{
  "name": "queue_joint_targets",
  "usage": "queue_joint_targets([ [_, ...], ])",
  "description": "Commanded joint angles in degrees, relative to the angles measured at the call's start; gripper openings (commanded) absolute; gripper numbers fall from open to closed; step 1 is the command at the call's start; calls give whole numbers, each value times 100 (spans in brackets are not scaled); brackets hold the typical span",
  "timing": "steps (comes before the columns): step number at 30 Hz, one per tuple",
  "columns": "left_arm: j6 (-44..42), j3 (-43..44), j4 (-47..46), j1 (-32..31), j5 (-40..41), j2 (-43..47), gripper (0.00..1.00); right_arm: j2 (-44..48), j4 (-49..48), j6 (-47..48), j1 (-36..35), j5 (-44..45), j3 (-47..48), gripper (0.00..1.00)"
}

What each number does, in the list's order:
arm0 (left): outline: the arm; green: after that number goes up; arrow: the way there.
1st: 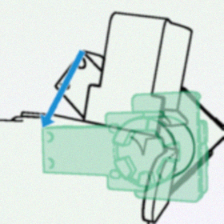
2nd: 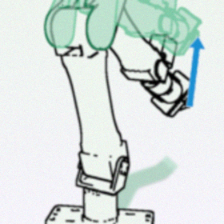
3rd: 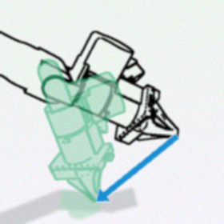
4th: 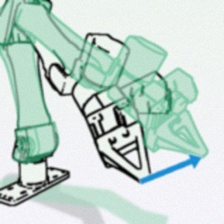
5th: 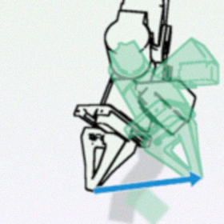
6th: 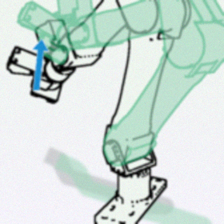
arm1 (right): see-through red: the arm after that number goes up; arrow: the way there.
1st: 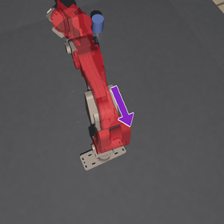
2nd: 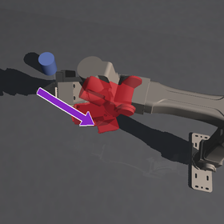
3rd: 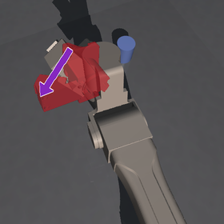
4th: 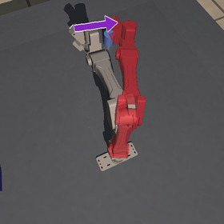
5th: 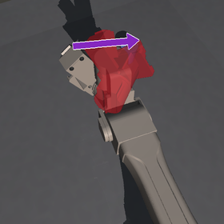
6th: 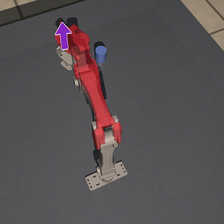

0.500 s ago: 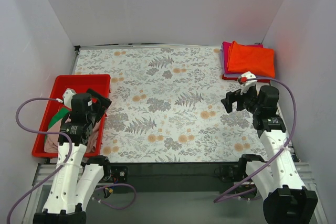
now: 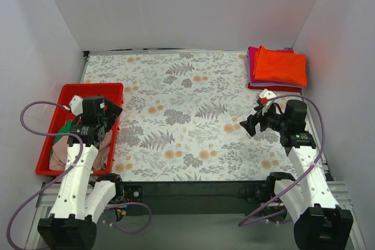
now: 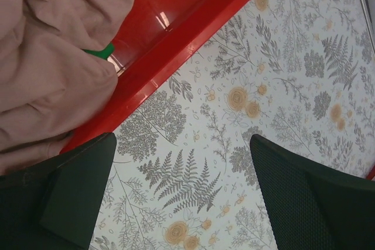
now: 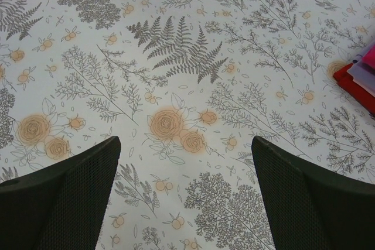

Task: Fold and stack the t-shirts
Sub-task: Grab the tshirt from the pile

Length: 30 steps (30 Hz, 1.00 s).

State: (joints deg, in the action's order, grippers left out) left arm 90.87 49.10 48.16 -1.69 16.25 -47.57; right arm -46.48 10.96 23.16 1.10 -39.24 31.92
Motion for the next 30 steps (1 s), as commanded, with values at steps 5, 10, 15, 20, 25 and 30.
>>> queue_joint_targets([
  [5,423,258,448,450,1028,-164,96,42,-59,154,13,-13,-28,98],
  [10,344,-14,273,1064,1223,-384,93,78,-59,154,13,75,-54,98],
  [15,266,-155,-69,1355,1723,-744,89,60,-50,154,13,145,-46,98],
  [20,36,-612,-832,2066,1303,-1236,81,16,-50,154,13,180,-55,98],
  [25,-210,-770,-1423,2726,907,-1675,72,16,-50,145,13,268,-72,99],
  [30,-885,-657,-2047,2964,257,-1615,0,25,-59,145,48,312,-90,98],
])
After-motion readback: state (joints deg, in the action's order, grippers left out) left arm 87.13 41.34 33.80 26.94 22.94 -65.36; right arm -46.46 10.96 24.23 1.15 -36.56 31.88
